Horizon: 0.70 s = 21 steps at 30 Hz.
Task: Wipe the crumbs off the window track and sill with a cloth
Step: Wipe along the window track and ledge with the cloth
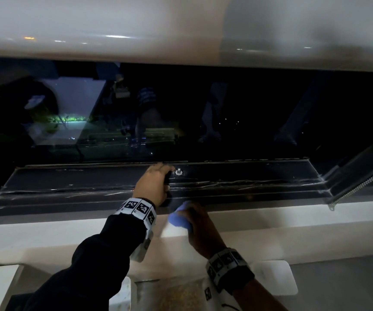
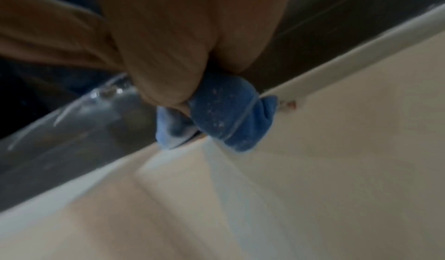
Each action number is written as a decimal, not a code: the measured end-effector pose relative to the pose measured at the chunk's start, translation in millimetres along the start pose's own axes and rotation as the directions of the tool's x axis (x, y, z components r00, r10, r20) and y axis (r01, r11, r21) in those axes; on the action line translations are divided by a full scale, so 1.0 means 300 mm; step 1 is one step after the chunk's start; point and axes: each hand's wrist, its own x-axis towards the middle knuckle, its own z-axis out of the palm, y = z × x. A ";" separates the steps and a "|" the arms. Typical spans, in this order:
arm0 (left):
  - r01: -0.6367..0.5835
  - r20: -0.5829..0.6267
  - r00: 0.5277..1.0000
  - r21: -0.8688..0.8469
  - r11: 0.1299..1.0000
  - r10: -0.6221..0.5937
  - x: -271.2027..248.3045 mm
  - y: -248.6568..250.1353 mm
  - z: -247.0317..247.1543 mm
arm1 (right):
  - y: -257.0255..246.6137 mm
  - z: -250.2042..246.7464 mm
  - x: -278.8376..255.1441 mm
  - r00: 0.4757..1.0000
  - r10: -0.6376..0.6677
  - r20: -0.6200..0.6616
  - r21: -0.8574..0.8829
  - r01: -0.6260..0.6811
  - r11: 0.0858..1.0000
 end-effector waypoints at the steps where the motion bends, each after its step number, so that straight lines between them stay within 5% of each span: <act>1: -0.003 -0.002 1.000 -0.003 1.000 0.003 0.001 0.000 -0.002 | 0.003 0.007 -0.010 1.000 0.021 0.021 -0.011 -0.021 1.000; 7: 0.008 -0.009 1.000 -0.012 1.000 -0.008 0.002 -0.008 0.005 | -0.045 -0.087 -0.043 0.979 0.129 0.161 0.142 -0.152 0.978; 9: 0.016 -0.005 1.000 -0.009 1.000 -0.016 0.004 -0.009 0.007 | -0.020 -0.138 -0.017 0.971 0.224 -0.080 0.226 -0.201 0.953; 11: 0.020 -0.008 1.000 -0.004 1.000 -0.020 0.005 -0.007 0.006 | 0.053 -0.147 0.016 0.927 0.118 -0.357 0.168 -0.061 0.984; 12: 0.019 -0.007 1.000 0.000 1.000 -0.019 0.005 -0.006 0.005 | 0.079 -0.135 0.030 0.924 0.071 -0.376 0.102 -0.035 0.994; 15: 0.016 -0.003 1.000 0.006 1.000 -0.016 0.004 -0.005 0.002 | 0.115 -0.049 0.039 0.933 0.101 -0.346 -0.027 -0.118 0.993; 17: 0.014 -0.004 1.000 0.006 1.000 -0.014 0.004 -0.006 0.001 | 0.123 -0.040 0.016 0.947 0.018 -0.320 -0.106 -0.055 0.993; 21: 0.010 0.010 1.000 -0.004 1.000 -0.010 0.008 -0.002 -0.005 | 0.015 -0.123 0.063 0.992 -0.014 -0.124 -0.029 0.011 1.000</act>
